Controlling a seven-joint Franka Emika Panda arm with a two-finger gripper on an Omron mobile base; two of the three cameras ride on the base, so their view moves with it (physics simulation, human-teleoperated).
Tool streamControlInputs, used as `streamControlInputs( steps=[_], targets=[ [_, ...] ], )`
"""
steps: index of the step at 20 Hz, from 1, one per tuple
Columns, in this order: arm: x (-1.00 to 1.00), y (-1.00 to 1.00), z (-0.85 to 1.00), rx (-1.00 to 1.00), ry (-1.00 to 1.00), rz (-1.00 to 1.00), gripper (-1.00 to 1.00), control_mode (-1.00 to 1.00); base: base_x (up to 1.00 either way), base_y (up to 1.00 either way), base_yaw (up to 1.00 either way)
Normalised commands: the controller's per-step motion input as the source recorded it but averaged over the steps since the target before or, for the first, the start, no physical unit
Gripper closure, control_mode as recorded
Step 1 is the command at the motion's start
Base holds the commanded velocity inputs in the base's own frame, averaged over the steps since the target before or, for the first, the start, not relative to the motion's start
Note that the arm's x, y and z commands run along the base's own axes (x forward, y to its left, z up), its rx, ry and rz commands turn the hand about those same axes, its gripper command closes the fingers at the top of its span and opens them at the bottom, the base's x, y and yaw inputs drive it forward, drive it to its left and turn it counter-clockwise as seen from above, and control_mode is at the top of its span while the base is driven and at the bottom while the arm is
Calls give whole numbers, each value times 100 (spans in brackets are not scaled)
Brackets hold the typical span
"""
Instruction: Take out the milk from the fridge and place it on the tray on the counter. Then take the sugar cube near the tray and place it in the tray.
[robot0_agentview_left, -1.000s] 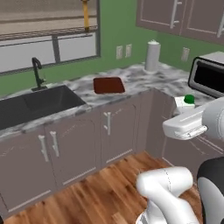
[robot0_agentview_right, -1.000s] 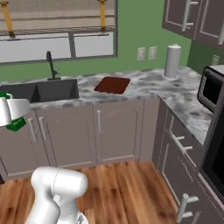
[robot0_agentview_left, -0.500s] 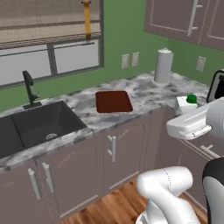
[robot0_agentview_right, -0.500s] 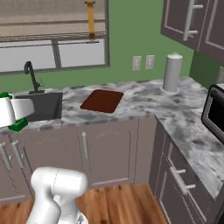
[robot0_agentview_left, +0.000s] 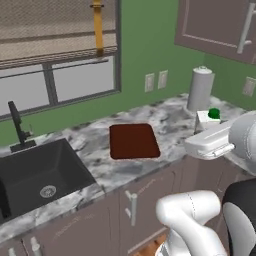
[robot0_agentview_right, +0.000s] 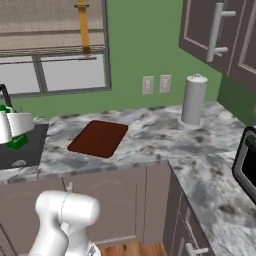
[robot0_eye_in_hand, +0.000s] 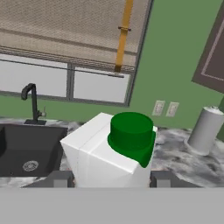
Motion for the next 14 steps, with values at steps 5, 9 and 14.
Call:
streamControlInputs(
  steps=[5, 9, 14],
  targets=[
    [0, 0, 0, 0, 0, 0, 100, 100, 100, 8, 2],
    [0, 0, 0, 0, 0, 0, 100, 100, 100, 5, 7],
    [0, 0, 0, 0, 0, 0, 100, 100, 68, 0, 21]
  ],
)
